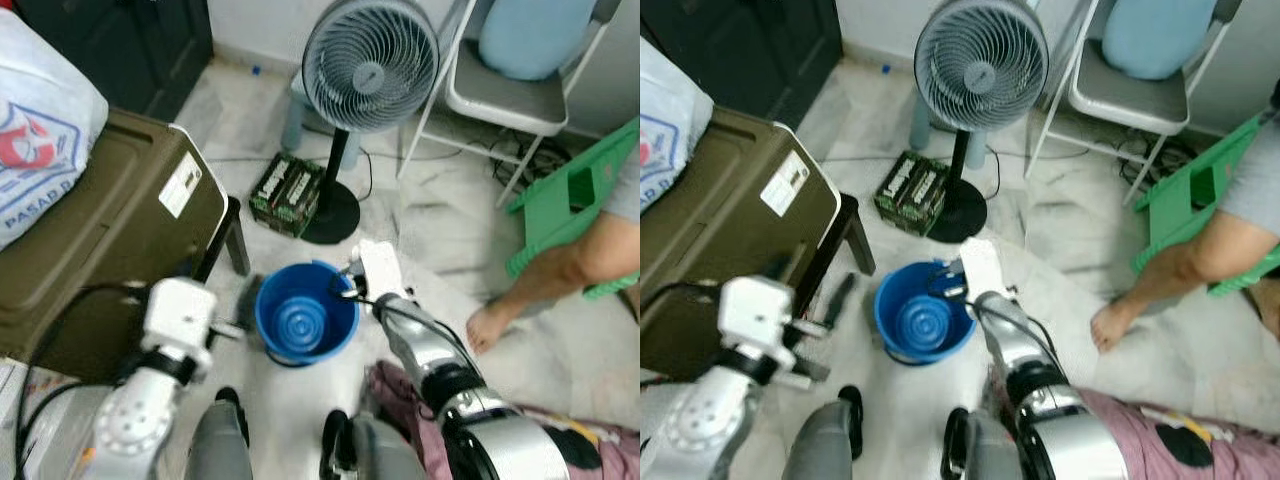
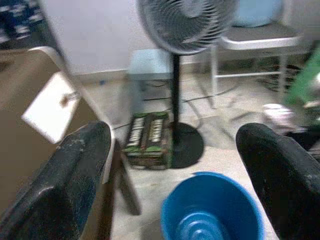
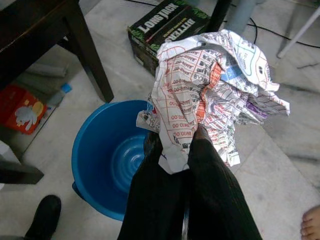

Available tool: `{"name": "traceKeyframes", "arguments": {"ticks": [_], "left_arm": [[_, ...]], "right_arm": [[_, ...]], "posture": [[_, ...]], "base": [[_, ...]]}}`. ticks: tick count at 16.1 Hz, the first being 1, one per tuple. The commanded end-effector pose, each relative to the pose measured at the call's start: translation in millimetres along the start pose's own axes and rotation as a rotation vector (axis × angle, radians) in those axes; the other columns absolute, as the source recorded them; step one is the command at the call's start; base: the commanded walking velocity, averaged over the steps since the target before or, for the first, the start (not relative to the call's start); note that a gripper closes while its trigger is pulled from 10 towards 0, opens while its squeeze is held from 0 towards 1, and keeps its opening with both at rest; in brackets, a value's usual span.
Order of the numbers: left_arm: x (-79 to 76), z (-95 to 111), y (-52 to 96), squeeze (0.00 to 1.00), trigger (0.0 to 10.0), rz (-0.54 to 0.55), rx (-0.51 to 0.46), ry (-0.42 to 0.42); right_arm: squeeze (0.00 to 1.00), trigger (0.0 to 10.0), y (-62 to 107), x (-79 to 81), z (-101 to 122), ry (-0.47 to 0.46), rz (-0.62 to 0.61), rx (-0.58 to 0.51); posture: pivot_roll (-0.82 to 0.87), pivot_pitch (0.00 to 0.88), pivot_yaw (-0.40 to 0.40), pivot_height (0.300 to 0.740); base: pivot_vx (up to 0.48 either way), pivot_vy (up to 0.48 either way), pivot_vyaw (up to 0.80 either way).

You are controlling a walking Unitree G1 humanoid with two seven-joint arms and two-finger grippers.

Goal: Clean up the room

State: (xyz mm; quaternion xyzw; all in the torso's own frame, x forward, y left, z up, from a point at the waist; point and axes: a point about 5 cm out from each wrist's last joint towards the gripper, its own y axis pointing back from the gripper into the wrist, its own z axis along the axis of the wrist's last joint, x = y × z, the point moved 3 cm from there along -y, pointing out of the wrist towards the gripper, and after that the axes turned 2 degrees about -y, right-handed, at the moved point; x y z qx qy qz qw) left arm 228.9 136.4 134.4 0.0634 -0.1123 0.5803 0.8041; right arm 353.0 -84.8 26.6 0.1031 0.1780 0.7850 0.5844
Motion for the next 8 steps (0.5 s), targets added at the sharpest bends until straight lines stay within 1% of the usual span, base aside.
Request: {"name": "traceKeyframes", "arguments": {"ticks": [1,2,5,8], "left_arm": [[-4.0,4.7,5.3,0.00,10.0,-0.029,-0.005,-0.027],[-1.3,4.2,9.5,0.00,10.0,-0.025,0.013,-0.027],[5.3,5.3,16.3,0.00,10.0,-0.016,0.031,-0.036],[5.2,5.8,22.6,0.00,10.0,-0.027,0.050,-0.042]], "right_arm": [[0.00,10.0,0.0,-3.3,-4.6,-0.014,-0.018,0.017],[0.00,10.0,-2.7,0.7,0.4,-0.027,-0.016,0.010],[0.00,10.0,-6.6,16.1,4.9,-0.015,-0.003,-0.001],[0.00,10.0,-9.1,21.3,10.2,-0.030,-0.031,-0.007]], "posture": [[0.20,0.339,-0.091,0.740],[0.21,0.352,-0.081,0.740],[0.24,0.370,-0.068,0.740],[0.25,0.379,-0.060,0.740]], "base": [[0.000,0.000,0.00],[0.000,0.000,0.00],[0.000,0.000,0.00],[0.000,0.000,0.00]]}}
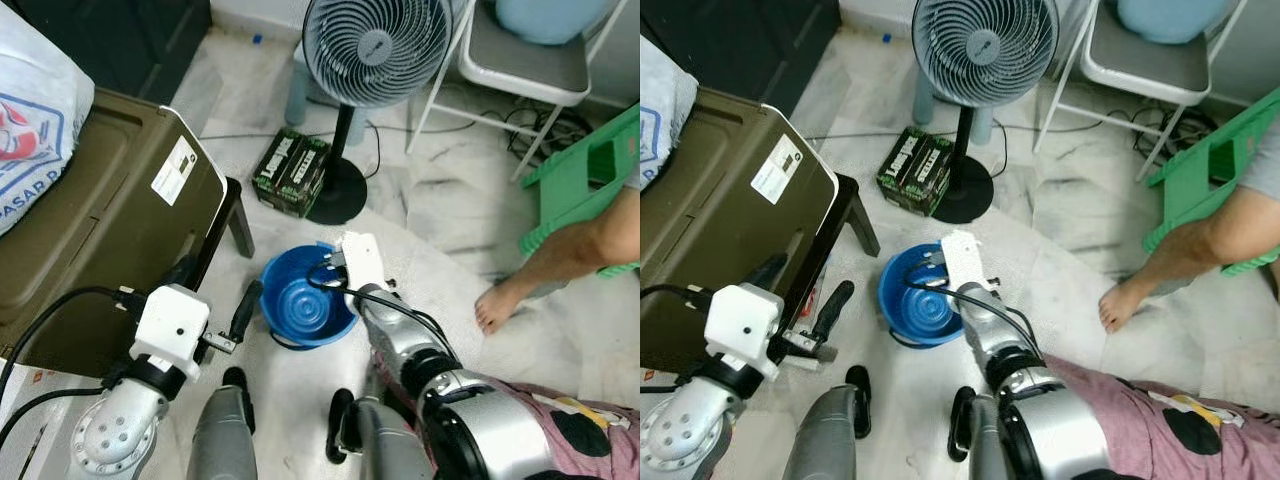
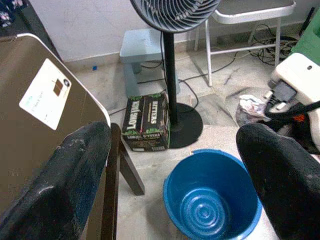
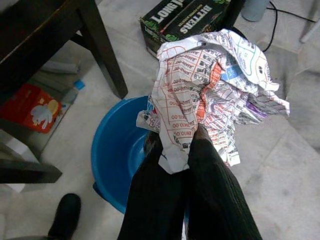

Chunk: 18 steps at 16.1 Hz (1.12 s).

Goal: Clean up the room

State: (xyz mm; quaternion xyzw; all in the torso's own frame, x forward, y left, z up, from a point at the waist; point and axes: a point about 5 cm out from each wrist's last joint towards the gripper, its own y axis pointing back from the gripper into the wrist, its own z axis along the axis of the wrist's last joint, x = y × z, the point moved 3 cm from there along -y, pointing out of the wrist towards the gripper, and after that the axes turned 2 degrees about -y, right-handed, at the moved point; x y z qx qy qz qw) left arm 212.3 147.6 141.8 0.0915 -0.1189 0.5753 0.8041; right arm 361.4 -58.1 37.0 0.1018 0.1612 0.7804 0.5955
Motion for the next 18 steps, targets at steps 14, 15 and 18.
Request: {"name": "traceKeyframes", "arguments": {"ticks": [14,15,18], "left_arm": [[2.1,-3.4,10.6,0.00,10.0,-0.022,0.048,0.005],[2.2,-4.6,10.4,0.00,10.0,-0.022,0.051,0.006],[2.5,-6.5,9.1,0.00,10.0,-0.019,0.051,0.011]], "right_arm": [[0.98,10.0,-3.1,17.8,11.9,-0.050,0.018,-0.040],[0.99,10.0,-3.4,17.6,13.3,-0.053,0.018,-0.045],[1.00,10.0,-3.0,26.9,18.7,-0.082,0.079,-0.076]], "posture": [[0.27,0.377,-0.044,0.740],[0.26,0.373,-0.044,0.740],[0.26,0.366,-0.042,0.740]], "base": [[0.000,0.000,0.00],[0.000,0.000,0.00],[0.000,0.000,0.00]]}}
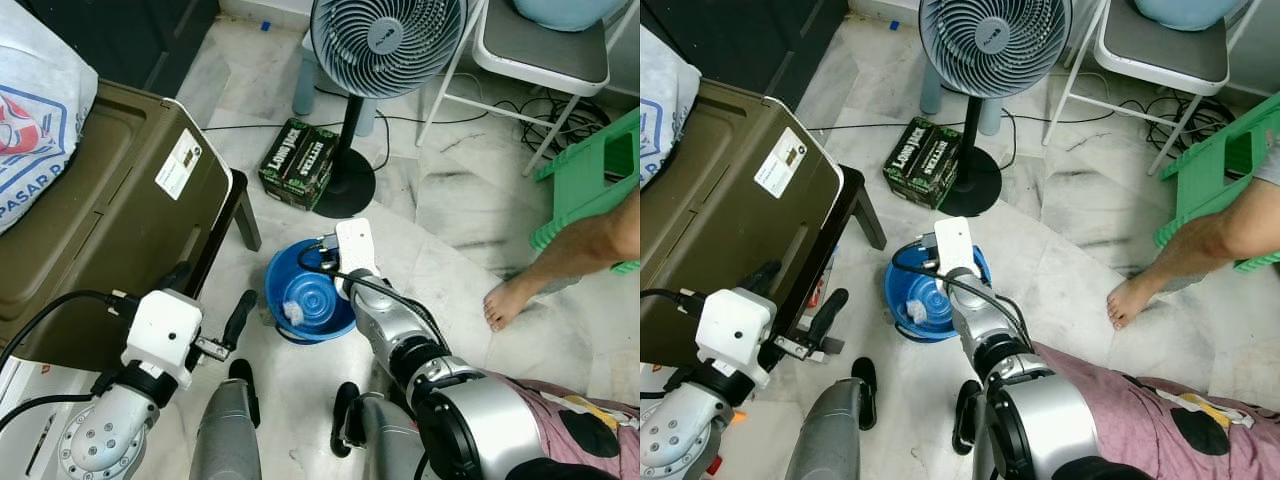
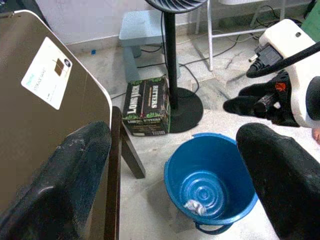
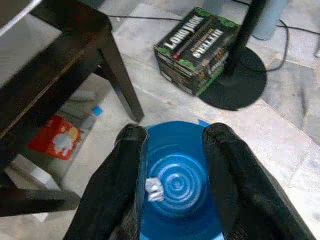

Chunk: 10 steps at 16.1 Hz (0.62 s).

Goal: Clean up the room

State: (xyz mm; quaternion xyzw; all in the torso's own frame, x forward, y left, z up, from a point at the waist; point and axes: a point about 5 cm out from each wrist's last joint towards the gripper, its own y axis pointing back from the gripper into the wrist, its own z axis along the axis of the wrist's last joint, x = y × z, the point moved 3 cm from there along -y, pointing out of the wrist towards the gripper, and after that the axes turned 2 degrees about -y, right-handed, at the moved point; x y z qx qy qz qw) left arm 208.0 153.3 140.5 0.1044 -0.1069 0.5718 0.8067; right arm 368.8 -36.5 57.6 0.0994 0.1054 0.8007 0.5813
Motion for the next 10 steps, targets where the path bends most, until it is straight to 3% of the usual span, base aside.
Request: {"name": "traceKeyframes", "arguments": {"ticks": [1,2,5,7,10], "left_arm": [[-1.4,-5.2,1.6,0.00,10.0,-0.006,0.016,0.009],[-2.2,-6.1,-1.1,0.00,10.0,-0.010,0.010,0.014],[-5.1,-7.4,-12.2,0.00,10.0,-0.015,-0.016,0.029],[-9.8,-4.8,-29.1,0.00,10.0,-0.015,-0.051,0.049],[-15.4,-2.7,-51.2,0.00,10.0,0.006,-0.092,0.068]], "right_arm": [[1.00,10.0,2.0,14.1,-5.8,-0.029,0.071,0.006],[1.00,10.0,4.7,19.7,-6.5,0.002,0.143,-0.016],[1.00,10.0,17.4,14.2,-15.5,0.071,0.239,-0.057],[1.00,10.0,41.9,-7.6,-17.8,0.143,0.250,-0.133],[1.00,10.0,76.2,-47.6,-11.6,0.194,0.145,-0.227]], "posture": [[0.25,0.354,-0.038,0.740],[0.23,0.343,-0.040,0.740],[0.17,0.306,-0.054,0.740],[0.10,0.258,-0.066,0.740],[0.03,0.200,-0.068,0.740]], "base": [[0.000,0.000,0.00],[0.000,0.000,0.00],[0.000,0.000,0.00],[0.000,0.000,0.00],[0.000,0.000,0.00]]}}
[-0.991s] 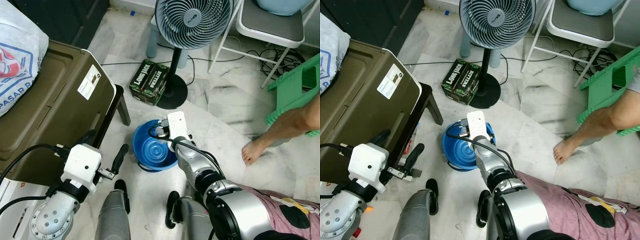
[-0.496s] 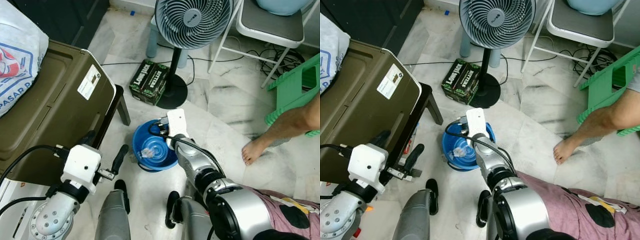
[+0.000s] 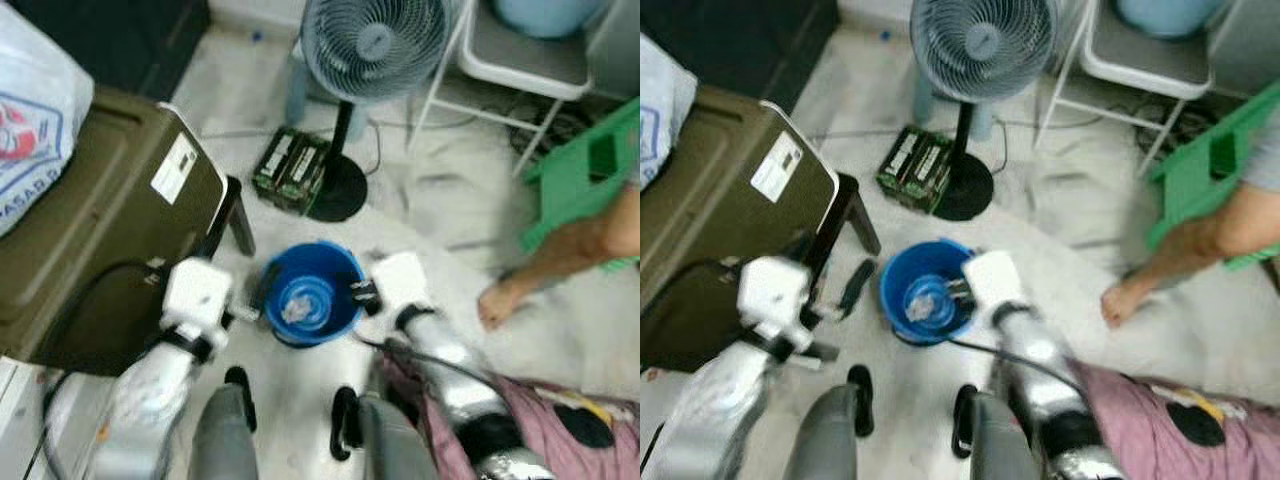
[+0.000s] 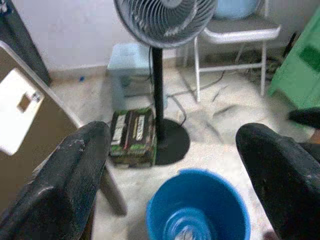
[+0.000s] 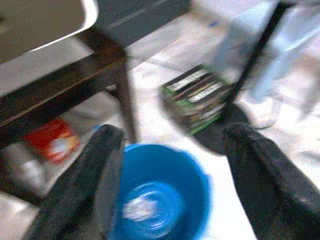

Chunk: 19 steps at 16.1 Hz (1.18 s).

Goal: Clean up the room

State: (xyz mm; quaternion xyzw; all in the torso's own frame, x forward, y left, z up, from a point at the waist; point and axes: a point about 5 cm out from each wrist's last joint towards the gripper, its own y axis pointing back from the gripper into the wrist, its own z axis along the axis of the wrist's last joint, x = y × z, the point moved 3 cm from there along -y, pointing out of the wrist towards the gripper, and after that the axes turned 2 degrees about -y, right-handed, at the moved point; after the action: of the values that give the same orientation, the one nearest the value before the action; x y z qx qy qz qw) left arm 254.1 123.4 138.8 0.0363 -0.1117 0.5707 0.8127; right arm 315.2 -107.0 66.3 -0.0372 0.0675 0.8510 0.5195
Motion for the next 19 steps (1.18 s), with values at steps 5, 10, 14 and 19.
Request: {"name": "traceKeyframes", "arguments": {"ticks": [5,10,14,19], "left_arm": [[12.5,-14.2,-21.7,0.00,10.0,0.148,-0.006,-0.045],[34.4,-34.1,-21.9,0.00,10.0,0.330,0.032,-0.056],[40.7,-52.1,-7.2,0.00,10.0,0.358,0.077,-0.034],[19.7,-61.9,-0.1,0.00,10.0,0.187,0.086,-0.078]], "right_arm": [[1.00,10.0,45.7,-22.4,-6.6,-0.001,-0.181,0.040],[1.00,10.0,52.1,-27.9,-5.0,0.019,-0.197,0.049],[0.00,10.0,72.0,-31.6,-8.9,0.056,-0.248,0.069],[0.00,10.0,73.3,-43.5,-10.7,0.021,-0.355,0.079]], "posture": [[-0.05,0.116,-0.065,0.740],[-0.05,0.040,-0.044,0.740],[-0.04,0.000,-0.045,0.740],[-0.03,0.000,-0.062,0.740]], "base": [[0.000,0.000,0.00],[0.000,0.000,0.00],[0.000,0.000,0.00],[0.000,0.000,0.00]]}}
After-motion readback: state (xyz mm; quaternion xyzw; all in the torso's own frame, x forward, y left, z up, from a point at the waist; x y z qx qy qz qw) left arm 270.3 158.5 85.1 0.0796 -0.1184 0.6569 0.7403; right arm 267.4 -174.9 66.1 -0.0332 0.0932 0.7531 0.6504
